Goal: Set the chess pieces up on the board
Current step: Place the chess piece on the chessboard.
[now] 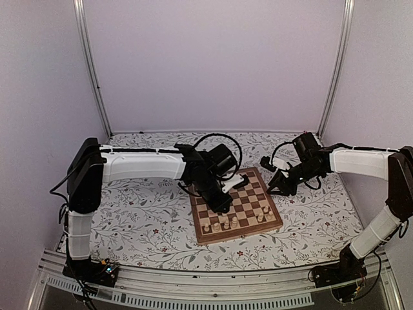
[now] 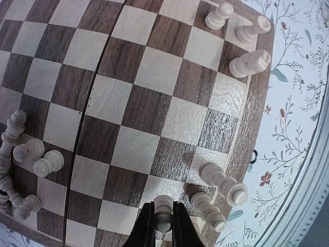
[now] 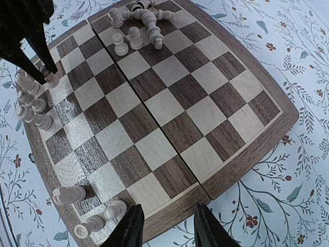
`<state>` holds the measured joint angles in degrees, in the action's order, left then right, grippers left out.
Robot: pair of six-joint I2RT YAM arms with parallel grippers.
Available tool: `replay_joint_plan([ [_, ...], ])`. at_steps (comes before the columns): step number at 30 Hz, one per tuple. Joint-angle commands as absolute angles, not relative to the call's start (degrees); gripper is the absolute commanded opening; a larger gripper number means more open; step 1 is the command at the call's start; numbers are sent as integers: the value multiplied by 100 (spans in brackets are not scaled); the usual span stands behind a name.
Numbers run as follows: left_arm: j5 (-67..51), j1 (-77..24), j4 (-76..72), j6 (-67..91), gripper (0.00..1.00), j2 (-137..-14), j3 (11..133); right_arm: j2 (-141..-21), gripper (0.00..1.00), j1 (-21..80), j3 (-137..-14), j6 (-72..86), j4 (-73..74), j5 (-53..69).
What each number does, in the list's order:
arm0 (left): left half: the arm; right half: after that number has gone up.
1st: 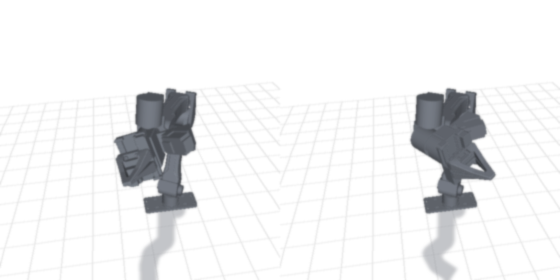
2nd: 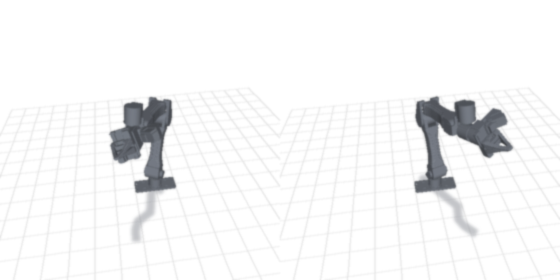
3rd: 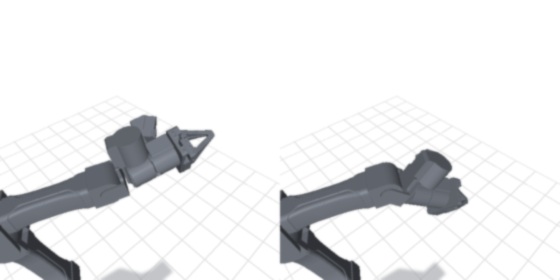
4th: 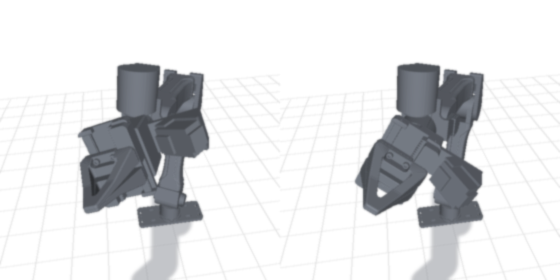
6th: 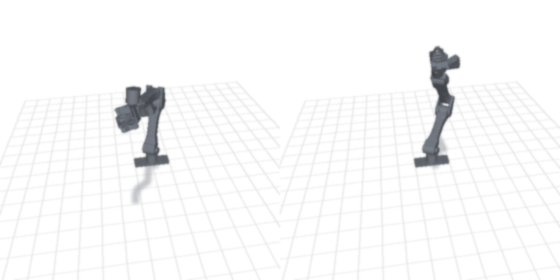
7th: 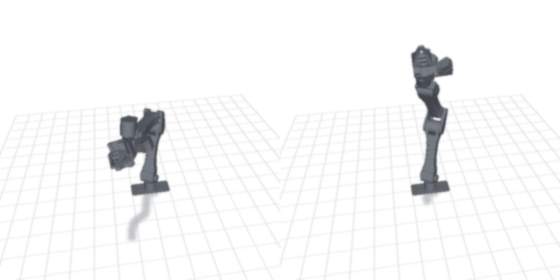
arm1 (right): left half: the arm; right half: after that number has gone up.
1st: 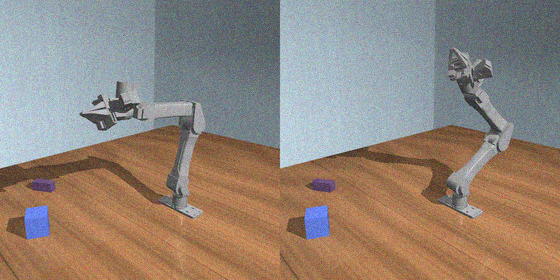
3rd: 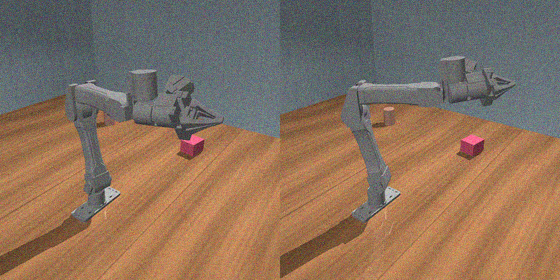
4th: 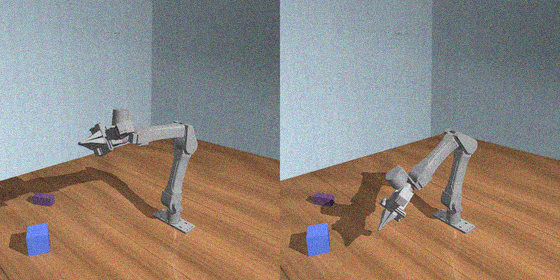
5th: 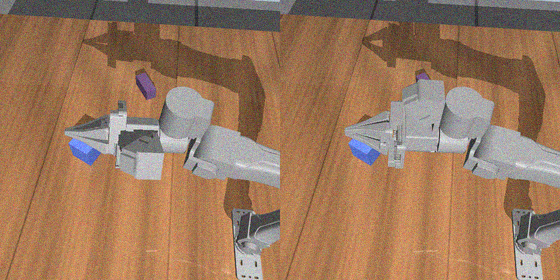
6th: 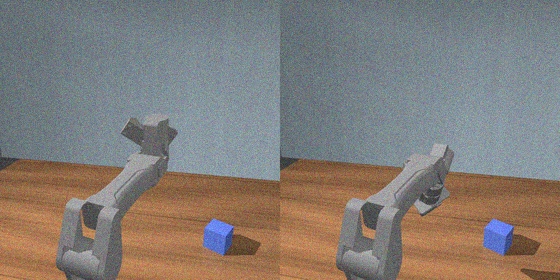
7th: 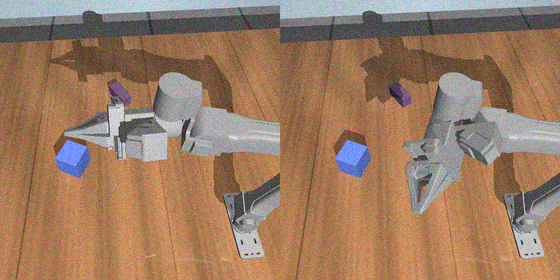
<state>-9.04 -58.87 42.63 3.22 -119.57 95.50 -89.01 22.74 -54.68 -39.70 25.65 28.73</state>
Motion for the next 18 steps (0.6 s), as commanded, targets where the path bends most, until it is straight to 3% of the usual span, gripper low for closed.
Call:
replay_joint_plan([
  [1,-974,-5970,4421,287,5,-12098,9532,-8965,36,2256,-5467,-3990,2606,2865],
  [11,-1060,-5968,4513,270,7,-12212,9518,-8982,36,2250,-5467,-3999,2622,2865],
  [18,-967,-5972,4509,299,24,-12182,9568,-8999,36,2248,-5467,-3999,2628,2874],
])
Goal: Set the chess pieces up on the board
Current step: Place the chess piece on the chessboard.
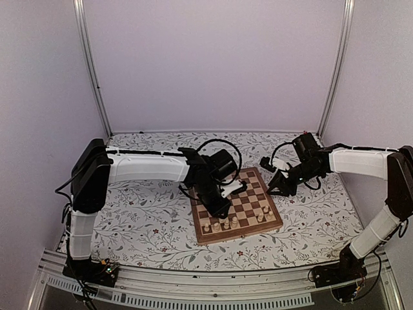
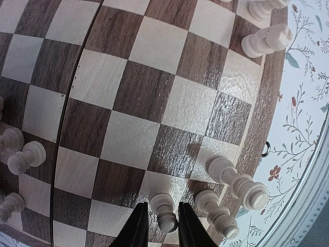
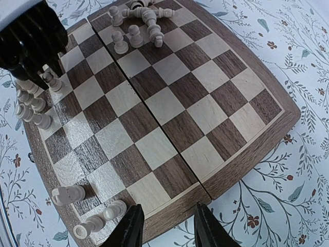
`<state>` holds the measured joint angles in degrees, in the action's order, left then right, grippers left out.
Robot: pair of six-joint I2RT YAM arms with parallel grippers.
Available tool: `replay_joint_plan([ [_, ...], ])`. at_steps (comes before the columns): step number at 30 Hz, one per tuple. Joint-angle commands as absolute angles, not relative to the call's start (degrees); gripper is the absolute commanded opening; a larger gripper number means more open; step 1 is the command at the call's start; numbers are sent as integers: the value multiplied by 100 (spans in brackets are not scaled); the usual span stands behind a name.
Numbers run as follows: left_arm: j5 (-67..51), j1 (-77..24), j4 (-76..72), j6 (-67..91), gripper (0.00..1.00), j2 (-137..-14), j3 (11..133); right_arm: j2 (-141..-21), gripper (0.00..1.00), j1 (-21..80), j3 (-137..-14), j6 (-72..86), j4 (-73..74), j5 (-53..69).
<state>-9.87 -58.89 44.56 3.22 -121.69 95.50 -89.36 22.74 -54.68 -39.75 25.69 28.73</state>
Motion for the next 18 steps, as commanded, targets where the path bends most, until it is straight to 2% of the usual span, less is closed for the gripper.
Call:
replay_joint_plan([
  [1,-940,-5968,4510,299,25,-12145,9585,-9003,36,2252,-5473,-3999,2628,2874],
  [6,-714,-5960,4558,238,33,-11913,9733,-9013,36,2254,-5475,-3999,2632,2883],
  [14,547,-5628,4297,316,37,-11391,9590,-9001,36,2251,-5480,-4008,2641,2881],
  [18,629,-5351,4315,481,38,-11432,9535,-9008,36,2254,-5476,-4008,2647,2882],
])
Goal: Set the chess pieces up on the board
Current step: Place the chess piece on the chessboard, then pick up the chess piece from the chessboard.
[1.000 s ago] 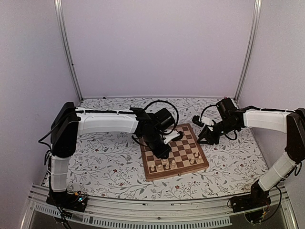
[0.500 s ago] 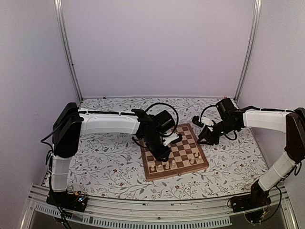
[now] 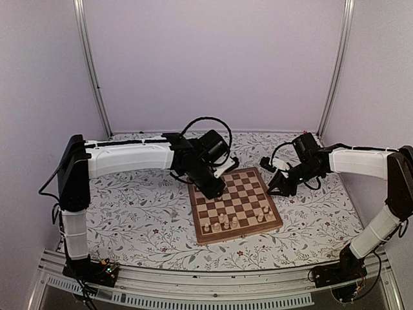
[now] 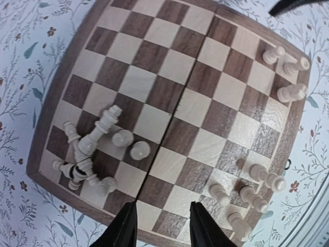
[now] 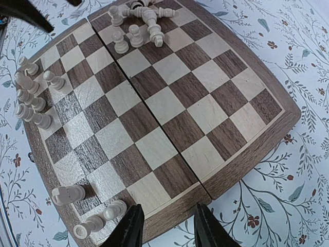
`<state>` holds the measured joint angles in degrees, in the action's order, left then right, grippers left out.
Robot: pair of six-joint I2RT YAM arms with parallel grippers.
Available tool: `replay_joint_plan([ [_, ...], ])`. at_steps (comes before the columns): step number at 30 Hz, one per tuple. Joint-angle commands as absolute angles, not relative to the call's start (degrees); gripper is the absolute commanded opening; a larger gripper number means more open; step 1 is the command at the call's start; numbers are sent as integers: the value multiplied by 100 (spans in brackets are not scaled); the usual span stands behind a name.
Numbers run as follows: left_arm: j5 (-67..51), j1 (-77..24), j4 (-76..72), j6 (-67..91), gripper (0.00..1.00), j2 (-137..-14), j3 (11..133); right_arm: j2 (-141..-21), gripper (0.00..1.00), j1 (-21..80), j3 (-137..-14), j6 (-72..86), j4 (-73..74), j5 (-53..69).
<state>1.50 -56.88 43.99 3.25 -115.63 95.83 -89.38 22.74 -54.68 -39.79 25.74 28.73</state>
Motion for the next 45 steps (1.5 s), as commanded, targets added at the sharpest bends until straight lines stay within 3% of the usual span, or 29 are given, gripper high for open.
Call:
replay_joint_plan([
  [1,628,-5318,4308,509,39,-11457,9528,-9009,36,2258,-5476,-4008,2642,2875],
  [8,679,-5201,4254,600,43,-11689,9611,-9039,36,2252,-5484,-4008,2652,2865],
  [20,518,-5005,4293,667,41,-12048,9642,-9083,36,2258,-5484,-4017,2663,2824],
  [31,353,-4975,4297,608,31,-12280,9642,-9136,36,2249,-5493,-4025,2672,2821],
  [40,316,-4979,4366,653,14,-12155,9581,-9158,36,2253,-5493,-4025,2680,2812],
  [45,351,-5071,4386,755,9,-11636,9240,-9185,36,2250,-5502,-4025,2683,2821],
])
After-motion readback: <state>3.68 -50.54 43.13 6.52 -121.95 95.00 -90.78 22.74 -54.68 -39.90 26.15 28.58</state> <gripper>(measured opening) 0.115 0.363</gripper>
